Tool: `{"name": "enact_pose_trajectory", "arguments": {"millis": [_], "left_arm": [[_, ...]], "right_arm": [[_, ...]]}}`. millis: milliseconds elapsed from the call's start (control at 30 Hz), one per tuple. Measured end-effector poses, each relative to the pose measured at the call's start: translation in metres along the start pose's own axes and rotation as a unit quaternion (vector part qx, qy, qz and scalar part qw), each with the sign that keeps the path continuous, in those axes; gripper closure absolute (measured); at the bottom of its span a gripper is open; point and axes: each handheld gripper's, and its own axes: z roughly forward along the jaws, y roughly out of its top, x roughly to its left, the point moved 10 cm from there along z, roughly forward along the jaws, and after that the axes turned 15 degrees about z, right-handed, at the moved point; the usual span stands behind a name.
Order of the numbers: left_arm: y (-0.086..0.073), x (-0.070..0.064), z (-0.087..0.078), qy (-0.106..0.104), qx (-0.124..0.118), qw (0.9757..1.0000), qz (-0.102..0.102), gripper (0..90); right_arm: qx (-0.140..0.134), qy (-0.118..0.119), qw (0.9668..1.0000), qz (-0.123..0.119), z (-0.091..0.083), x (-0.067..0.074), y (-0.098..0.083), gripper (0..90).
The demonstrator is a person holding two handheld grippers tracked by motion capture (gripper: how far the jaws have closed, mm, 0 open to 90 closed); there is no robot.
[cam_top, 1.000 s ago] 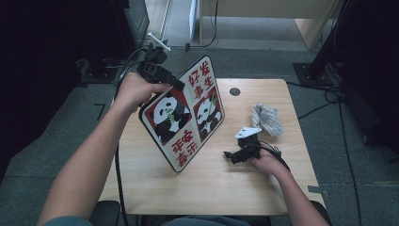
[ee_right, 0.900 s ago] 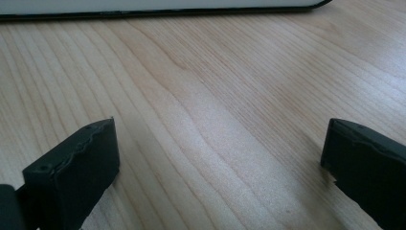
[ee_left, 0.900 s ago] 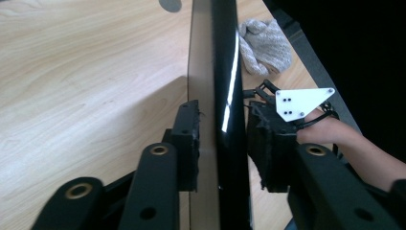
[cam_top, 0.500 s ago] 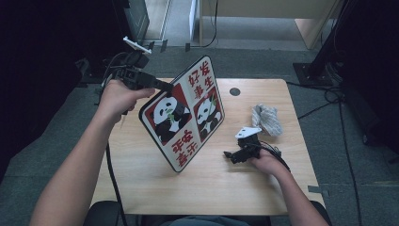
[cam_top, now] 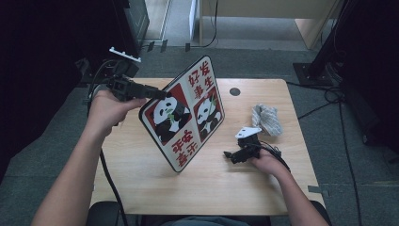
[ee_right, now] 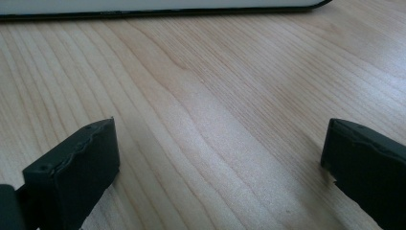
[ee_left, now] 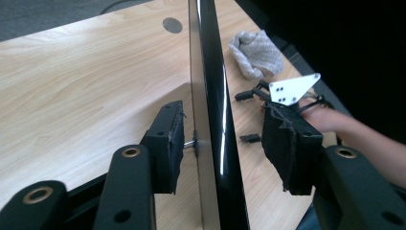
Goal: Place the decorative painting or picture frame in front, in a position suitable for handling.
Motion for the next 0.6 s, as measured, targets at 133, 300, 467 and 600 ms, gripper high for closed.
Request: {"name": "enact_pose_trajectory", "arguments": {"millis": [133,300,467,600], "left_arm": [[-0.006,-0.002,-0.002,-0.005,-0.014,0.9998,-0.016,48.6],[-0.02,-0.007,0.002,-0.005,-0.02,0.9996,-0.021,47.5],[-0.036,-0.009,0.002,0.001,-0.034,0.9993,-0.019,48.9],[-0.049,-0.014,0.003,-0.001,-0.039,0.9991,-0.018,49.2]], "right_arm": [[0.0,0.001,1.0,-0.001,0.0,0.0,0.0,0.0],[0.002,0.003,1.0,-0.003,0.001,-0.001,0.002,0.0],[0.001,0.004,1.0,-0.003,0.002,-0.002,0.003,0.0],[0.001,0.004,1.0,-0.003,0.002,-0.002,0.003,0.0]]}}
